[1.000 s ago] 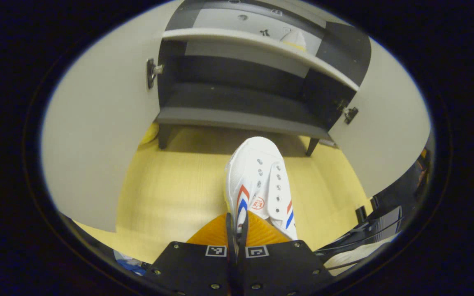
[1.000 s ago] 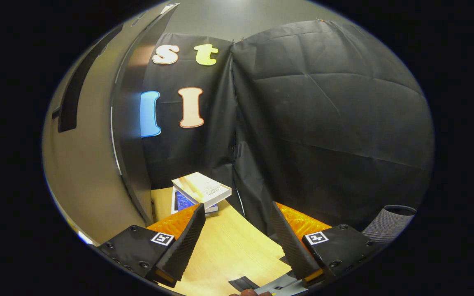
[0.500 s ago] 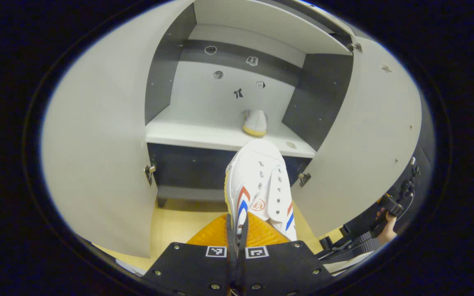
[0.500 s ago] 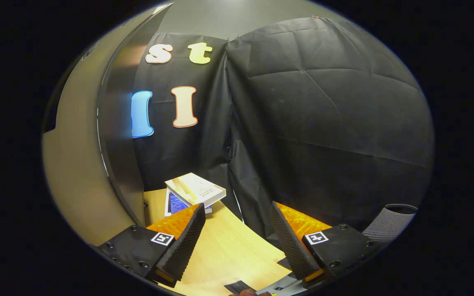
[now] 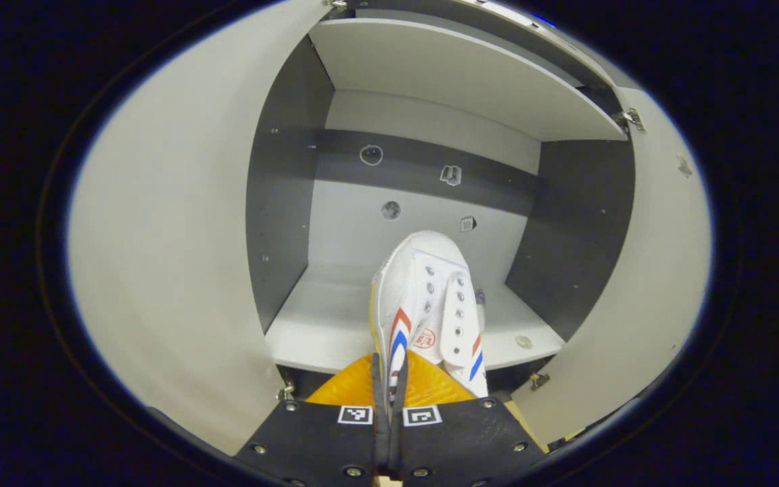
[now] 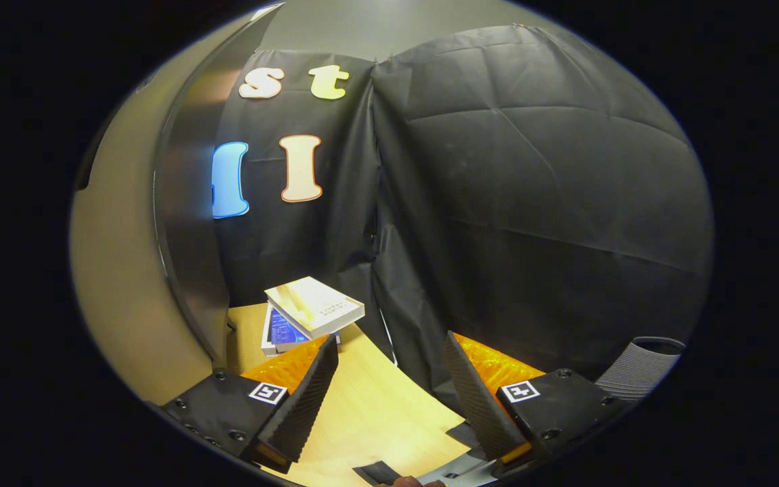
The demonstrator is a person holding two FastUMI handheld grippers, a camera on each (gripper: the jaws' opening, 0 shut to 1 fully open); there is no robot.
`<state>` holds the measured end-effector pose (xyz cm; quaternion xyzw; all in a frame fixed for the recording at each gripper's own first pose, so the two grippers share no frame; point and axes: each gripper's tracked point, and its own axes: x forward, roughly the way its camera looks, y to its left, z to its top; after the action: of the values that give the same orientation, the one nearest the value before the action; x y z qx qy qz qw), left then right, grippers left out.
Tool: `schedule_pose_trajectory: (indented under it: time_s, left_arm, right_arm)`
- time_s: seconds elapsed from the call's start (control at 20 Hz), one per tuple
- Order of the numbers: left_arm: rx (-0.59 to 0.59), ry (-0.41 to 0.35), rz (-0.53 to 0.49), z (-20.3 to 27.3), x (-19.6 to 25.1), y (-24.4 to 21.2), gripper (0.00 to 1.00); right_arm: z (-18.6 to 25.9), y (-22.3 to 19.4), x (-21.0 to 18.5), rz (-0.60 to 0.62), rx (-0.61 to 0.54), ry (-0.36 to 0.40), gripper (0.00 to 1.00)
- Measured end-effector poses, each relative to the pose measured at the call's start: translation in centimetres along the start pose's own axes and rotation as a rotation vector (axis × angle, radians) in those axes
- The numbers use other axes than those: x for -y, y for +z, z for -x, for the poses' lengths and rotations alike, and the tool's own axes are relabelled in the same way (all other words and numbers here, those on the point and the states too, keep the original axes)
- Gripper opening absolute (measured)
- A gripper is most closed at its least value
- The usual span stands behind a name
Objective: Grab one shoe with the right hand and put it into the shoe cabinet, grab the other shoe with the left hand and put it into the shoe cabinet; then close the right door with the right hand and the left door with the left hand.
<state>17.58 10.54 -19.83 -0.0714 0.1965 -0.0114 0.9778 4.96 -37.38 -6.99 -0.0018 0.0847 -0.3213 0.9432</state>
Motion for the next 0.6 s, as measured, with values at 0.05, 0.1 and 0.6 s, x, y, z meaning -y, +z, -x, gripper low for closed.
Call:
schedule_pose_trajectory:
  time_s: [0.05,0.1,0.6]
  left_arm:
    - [0.016,0.012,0.000,0.0,-0.1,0.2,0.01]
    - [0.033,0.020,0.010,-0.1,-0.1,0.2,0.01]
    - [0.051,0.051,0.062,-0.2,-0.3,0.1,0.01]
  right_arm:
    - [-0.3,0.0,0.2,-0.010,-0.004,0.001,0.99]
    - [-0.5,0.1,0.5,-0.020,-0.009,0.005,0.94]
    - [-1.8,0.5,1.5,-0.011,-0.004,0.004,0.99]
